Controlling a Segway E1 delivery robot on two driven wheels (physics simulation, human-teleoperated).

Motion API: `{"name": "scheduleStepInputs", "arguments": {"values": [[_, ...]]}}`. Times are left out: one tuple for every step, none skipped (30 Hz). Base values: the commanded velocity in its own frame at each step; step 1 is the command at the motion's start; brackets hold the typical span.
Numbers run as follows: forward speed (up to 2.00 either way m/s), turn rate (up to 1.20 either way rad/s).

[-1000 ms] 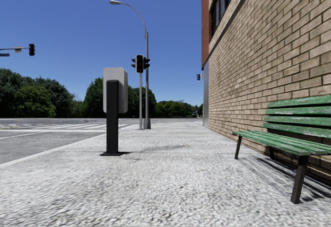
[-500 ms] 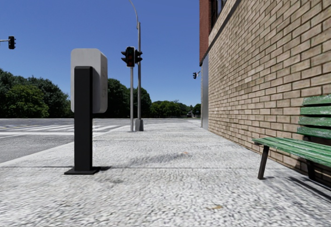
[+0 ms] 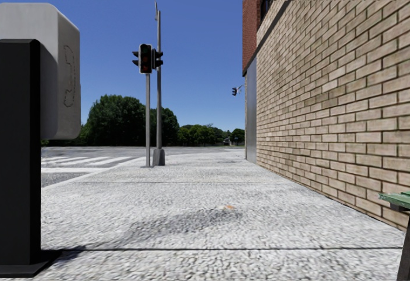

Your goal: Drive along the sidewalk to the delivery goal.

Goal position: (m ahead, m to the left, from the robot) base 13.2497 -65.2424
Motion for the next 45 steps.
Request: {"name": "scheduleStepInputs", "arguments": {"values": [[2.00, -0.43], [2.00, -0.43], [2.00, -0.24], [2.00, -0.03], [2.00, 0.00], [2.00, 0.00], [2.00, 0.00], [2.00, 0.00], [2.00, 0.00], [2.00, 0.00], [2.00, 0.00], [2.00, 0.00], [2.00, 0.00], [2.00, 0.00], [2.00, 0.00], [2.00, 0.00], [2.00, 0.00], [2.00, 0.00], [2.00, 0.00], [2.00, 0.00], [2.00, 0.00], [2.00, 0.00], [2.00, 0.00], [2.00, 0.00], [2.00, 0.00], [2.00, 0.00], [2.00, 0.00], [2.00, 0.00], [2.00, 0.00], [2.00, 0.00], [2.00, 0.00], [2.00, 0.00], [2.00, 0.00], [2.00, 0.00], [2.00, 0.00], [2.00, 0.00], [2.00, 0.00], [2.00, 0.00], [2.00, 0.00], [2.00, 0.00], [2.00, 0.00], [2.00, 0.00], [2.00, 0.00], [2.00, 0.00], [2.00, 0.00]]}}
